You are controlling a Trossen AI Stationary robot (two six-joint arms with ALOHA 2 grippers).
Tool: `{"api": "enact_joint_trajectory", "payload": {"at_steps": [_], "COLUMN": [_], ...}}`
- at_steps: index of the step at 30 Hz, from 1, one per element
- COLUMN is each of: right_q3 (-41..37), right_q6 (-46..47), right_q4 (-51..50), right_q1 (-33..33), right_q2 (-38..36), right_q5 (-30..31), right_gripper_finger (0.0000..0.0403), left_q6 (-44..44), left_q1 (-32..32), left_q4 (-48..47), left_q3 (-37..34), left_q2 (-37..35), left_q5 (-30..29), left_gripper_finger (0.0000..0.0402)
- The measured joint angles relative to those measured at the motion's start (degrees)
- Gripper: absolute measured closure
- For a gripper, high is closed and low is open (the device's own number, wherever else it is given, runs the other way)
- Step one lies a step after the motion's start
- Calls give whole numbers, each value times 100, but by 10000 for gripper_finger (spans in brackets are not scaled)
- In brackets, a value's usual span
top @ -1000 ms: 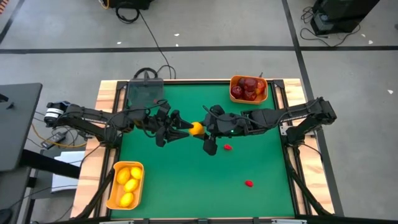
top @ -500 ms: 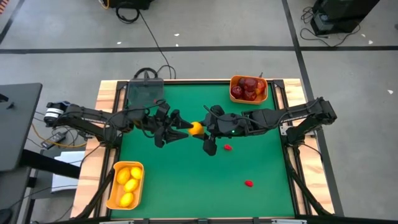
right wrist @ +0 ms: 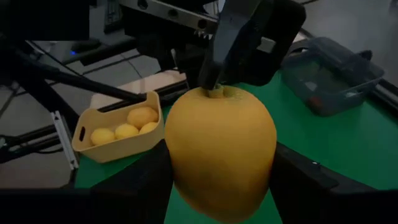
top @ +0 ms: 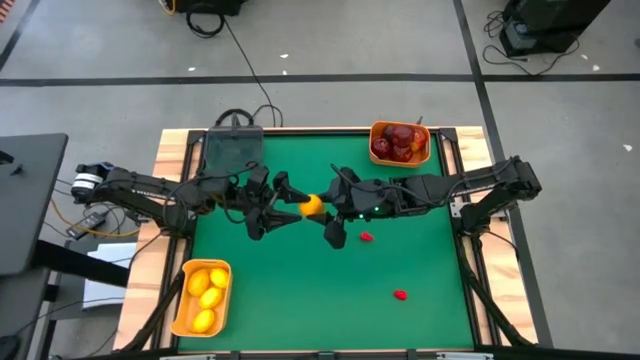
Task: Sort produce into baskets
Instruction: Put the lemon into the yellow bin
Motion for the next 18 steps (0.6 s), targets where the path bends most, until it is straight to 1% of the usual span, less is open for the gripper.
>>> {"api": "enact_joint_trajectory", "payload": {"at_steps": [14,18], "right_q3": [-13,-13], "right_q6": [-39,-37], "right_q4": [-81,-109], "right_q1": [5,-2], "right_q2": [11,11], "right_q5": [-117,-385], "right_gripper_finger": [166,166], "left_q6": [-323,-341], "left_q1": [-47,-49], "left_q4": [-212,-291], "left_q3": [0,0], "left_q2": [9,9], "left_q5": [-13,14], "left_gripper_finger": [73,74]}}
